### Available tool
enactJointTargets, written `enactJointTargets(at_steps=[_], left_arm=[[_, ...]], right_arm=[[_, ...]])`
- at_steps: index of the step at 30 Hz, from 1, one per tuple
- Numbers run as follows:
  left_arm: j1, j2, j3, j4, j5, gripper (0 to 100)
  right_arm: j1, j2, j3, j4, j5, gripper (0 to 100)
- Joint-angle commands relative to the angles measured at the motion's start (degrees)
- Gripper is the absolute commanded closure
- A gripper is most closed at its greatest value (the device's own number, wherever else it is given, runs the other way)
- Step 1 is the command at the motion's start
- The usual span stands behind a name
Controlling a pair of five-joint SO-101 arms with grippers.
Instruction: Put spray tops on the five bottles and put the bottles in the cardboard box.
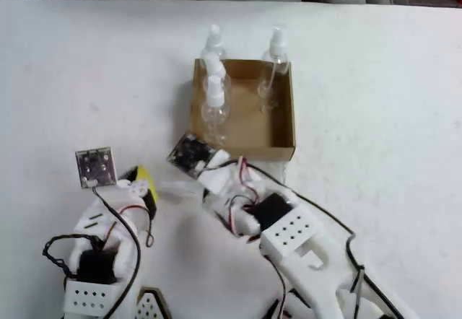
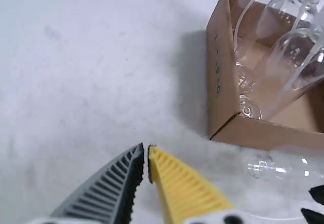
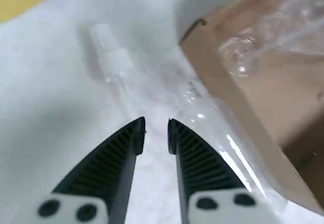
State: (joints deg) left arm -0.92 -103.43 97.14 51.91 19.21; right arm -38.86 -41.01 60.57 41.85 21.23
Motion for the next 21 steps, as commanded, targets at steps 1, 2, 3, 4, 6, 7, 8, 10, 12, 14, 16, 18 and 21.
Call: enactJointTargets(at_steps=[1, 2, 3, 4, 6, 7, 8, 10, 12, 14, 16, 18, 21], left_arm=[[3.3, -0.66, -0.18, -2.46, 3.87, 98], [4.35, -0.66, -0.18, -2.46, 4.66, 98], [5.05, -0.57, -0.18, -2.46, 5.54, 98], [5.49, -0.57, -0.18, -2.46, 6.33, 98], [5.49, -0.57, -0.18, -3.6, 7.3, 98], [5.49, -0.57, -0.18, -3.87, 7.38, 98], [5.49, -0.48, -0.26, -4.04, 7.38, 98], [5.41, -0.48, -0.62, -4.04, 7.56, 98], [5.85, -0.48, -0.62, -4.04, 7.56, 98], [5.85, -0.48, -0.62, -4.13, 7.47, 98], [5.85, -0.48, -0.7, -4.13, 7.38, 98], [5.76, -0.48, -1.14, -5.01, 7.38, 98], [5.76, 2.42, -3.43, -5.36, 7.3, 98]], right_arm=[[3.3, -1.89, -1.85, 0.31, -0.62, 95.7], [3.65, -1.89, -1.85, 0.31, -0.62, 95.7], [3.82, -1.89, -1.85, 0.31, -0.62, 95.7], [3.91, -1.89, -1.85, 0.31, -0.62, 95.7], [3.91, -1.89, -1.85, 0.31, -0.62, 95.7], [3.91, -1.89, -1.85, 0.31, -0.62, 95.7], [3.91, -1.89, -1.85, 0.4, -0.62, 95.7], [3.91, -1.8, -1.85, 0.31, -0.62, 95.7], [3.91, -1.8, -1.85, 0.4, -0.53, 95.7], [3.91, -1.8, -1.85, 0.4, -0.53, 95.7], [3.91, -1.8, -1.49, 0.31, -0.53, 95.7], [3.91, -1.8, -1.23, 0.22, -0.35, 95.7], [3.91, -1.8, -1.23, 0.4, -0.35, 95.7]])
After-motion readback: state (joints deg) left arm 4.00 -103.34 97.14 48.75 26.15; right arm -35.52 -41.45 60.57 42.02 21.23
